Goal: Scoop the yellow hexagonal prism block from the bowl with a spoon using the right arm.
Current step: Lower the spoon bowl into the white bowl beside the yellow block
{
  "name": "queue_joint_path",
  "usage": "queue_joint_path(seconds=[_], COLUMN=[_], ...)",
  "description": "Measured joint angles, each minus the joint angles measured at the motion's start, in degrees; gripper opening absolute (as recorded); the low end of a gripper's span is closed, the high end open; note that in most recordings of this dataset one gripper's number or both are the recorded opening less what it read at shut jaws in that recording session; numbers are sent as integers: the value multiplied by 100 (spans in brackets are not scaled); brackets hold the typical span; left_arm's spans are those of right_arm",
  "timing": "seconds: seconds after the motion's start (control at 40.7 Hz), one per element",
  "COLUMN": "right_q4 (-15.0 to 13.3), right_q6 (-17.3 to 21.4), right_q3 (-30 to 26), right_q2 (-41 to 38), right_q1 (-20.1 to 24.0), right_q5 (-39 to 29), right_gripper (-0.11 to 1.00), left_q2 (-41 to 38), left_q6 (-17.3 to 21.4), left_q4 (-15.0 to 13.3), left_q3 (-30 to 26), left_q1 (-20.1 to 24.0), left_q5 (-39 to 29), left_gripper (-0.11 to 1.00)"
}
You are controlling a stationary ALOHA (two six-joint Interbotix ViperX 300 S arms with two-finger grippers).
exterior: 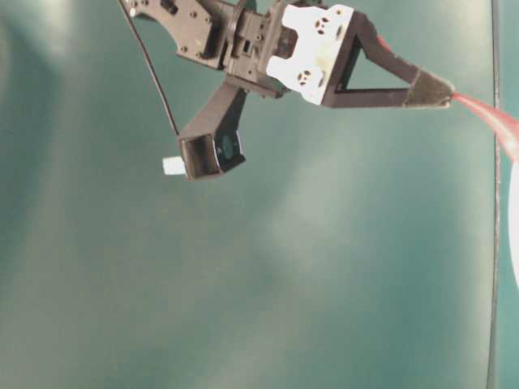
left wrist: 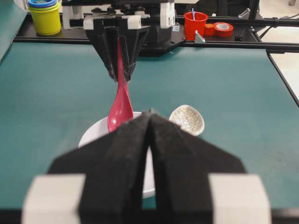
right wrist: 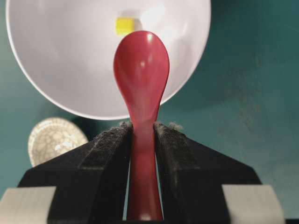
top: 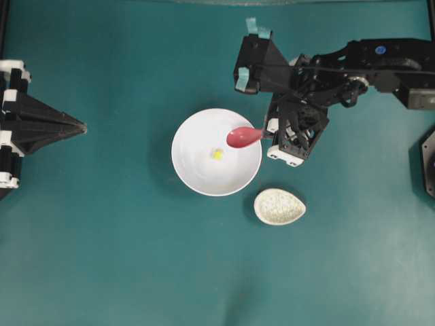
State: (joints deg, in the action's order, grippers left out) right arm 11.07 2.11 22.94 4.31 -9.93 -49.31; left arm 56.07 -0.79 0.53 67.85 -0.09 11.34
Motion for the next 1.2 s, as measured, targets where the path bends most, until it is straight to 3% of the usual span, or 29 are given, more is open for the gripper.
queue_joint_path(seconds=[0.344, 0.663, 1.203], right_q4=[-26, -35, -35], right_q6=[18, 26, 193], right_q3=[-62, -105, -993], right_q2=[-44, -105, -870], right_q1=[26, 369, 483], right_q5=[-176, -185, -967], right_gripper=[23, 23, 23], left_q2=[0, -9, 9], left_q6=[-9, -9, -9], left_q4=[-9, -9, -9], left_q3=[0, 0, 0], left_q1=[9, 9, 0], left_q5=[-158, -272, -272], left_gripper=[-1, -1, -1])
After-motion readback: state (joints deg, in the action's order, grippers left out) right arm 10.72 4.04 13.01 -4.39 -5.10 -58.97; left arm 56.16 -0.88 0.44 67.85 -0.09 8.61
